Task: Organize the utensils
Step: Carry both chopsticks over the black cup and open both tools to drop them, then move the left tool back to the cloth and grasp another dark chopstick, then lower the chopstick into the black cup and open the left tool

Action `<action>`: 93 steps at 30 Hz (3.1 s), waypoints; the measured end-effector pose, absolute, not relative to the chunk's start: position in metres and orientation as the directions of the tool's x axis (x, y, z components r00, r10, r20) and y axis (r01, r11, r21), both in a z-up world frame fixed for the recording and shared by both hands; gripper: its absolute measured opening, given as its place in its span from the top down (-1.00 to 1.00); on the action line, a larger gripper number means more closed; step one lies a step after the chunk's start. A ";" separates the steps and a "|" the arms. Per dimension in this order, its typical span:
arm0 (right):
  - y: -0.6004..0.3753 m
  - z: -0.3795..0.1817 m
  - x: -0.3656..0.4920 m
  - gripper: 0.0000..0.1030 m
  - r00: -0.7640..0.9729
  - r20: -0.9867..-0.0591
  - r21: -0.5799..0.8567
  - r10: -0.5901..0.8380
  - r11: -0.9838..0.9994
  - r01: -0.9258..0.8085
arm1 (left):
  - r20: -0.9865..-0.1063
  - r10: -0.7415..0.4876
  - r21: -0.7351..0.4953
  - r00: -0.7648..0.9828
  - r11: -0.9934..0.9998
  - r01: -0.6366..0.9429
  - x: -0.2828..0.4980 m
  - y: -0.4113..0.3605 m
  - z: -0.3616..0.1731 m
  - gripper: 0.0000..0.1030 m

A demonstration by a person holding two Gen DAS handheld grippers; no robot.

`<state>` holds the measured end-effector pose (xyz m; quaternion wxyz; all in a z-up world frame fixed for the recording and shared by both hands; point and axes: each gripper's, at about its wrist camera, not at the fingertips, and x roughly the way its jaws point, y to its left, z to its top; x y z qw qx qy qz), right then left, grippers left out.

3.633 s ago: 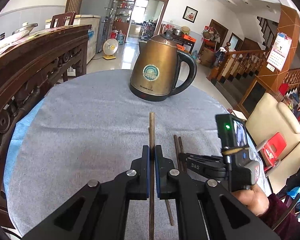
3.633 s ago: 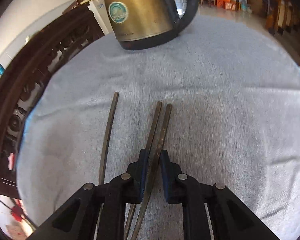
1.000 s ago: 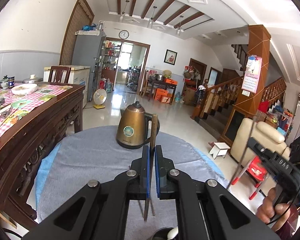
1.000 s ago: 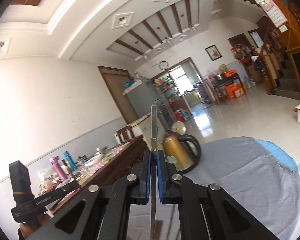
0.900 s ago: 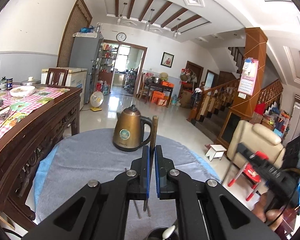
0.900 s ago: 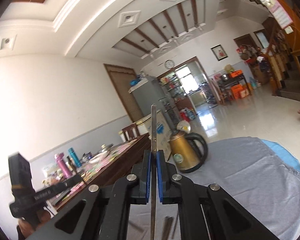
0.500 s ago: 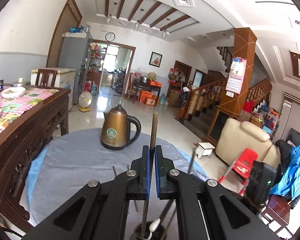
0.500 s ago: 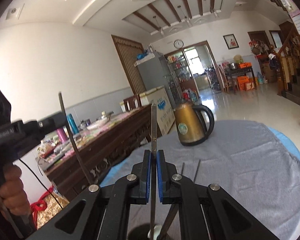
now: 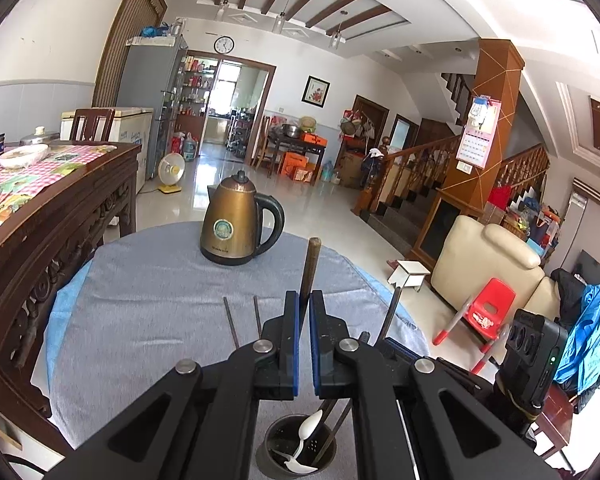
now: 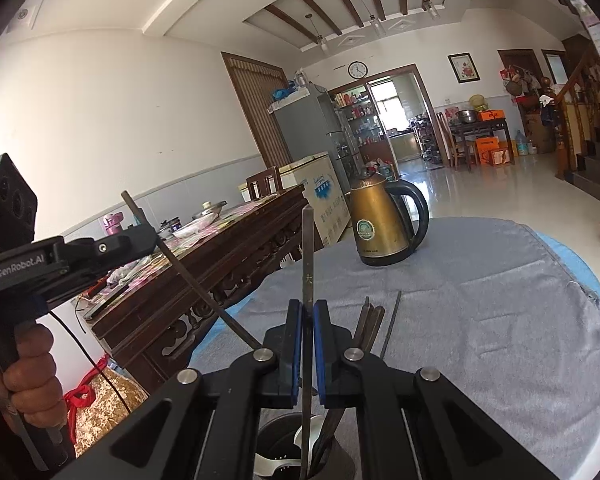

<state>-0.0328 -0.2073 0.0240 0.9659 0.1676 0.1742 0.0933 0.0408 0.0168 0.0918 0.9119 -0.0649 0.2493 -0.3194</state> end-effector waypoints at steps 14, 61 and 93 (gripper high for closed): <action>-0.205 0.023 -0.031 0.87 0.914 -0.316 0.363 0.254 0.923 -0.130 | -0.387 -0.623 -0.269 0.679 0.781 0.563 0.031 0.019 0.098 0.91; -0.282 -0.022 -0.028 0.42 0.911 -0.367 0.525 0.186 0.850 0.038 | -0.942 -0.126 -0.220 0.310 0.932 -0.288 0.193 0.109 -0.143 0.53; -0.280 -0.012 -0.036 0.42 0.921 -0.363 0.508 0.140 0.859 0.070 | -0.539 -0.327 -0.304 0.776 0.935 0.182 0.104 0.054 0.043 0.93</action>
